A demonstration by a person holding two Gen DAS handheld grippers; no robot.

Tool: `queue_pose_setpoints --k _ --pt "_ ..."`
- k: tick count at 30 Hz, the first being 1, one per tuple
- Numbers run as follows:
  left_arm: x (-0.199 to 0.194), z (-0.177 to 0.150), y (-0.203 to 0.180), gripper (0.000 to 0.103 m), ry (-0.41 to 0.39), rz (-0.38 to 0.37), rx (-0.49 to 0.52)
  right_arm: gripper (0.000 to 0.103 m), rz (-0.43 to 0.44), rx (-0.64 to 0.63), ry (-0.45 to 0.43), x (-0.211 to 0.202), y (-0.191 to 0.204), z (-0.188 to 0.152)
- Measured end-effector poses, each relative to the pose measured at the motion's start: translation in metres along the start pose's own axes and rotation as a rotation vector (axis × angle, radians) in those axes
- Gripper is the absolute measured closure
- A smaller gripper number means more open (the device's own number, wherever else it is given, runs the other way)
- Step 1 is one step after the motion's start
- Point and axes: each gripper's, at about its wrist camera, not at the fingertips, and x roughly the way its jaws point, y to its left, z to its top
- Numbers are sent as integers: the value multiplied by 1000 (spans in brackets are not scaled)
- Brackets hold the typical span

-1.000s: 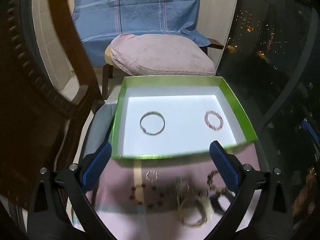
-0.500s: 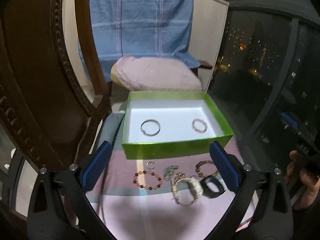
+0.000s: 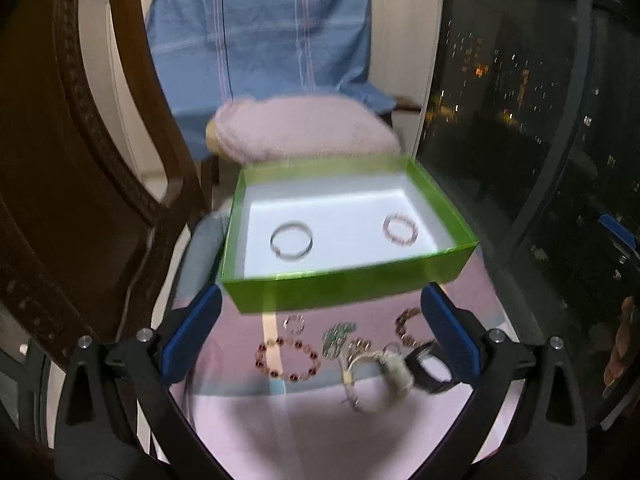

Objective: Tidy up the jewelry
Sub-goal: 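Move the left tool back over the remaining jewelry, then grasp the red-and-white bead bracelet with the left tool while the right tool grasps the wooden bead bracelet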

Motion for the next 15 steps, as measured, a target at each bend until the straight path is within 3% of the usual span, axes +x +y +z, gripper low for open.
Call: queue_pose_setpoints --k 2,5,8,12,13,15 --pt "5 -3 13 4 1 8 -41 4 -13 9 1 1 -1 -2" --pt "24 -10 26 6 88 3 -103 4 15 40 15 3 0 0" --pt "31 -14 27 16 90 20 -81 4 23 39 12 2 6 1" --pt "45 -22 34 19 123 24 -82 4 17 3 28 8 17 -2" --pt "52 -26 37 22 144 34 -87 4 16 -3 35 10 18 -3" --pt "73 -34 45 51 222 58 -100 4 10 -10 51 14 21 -5"
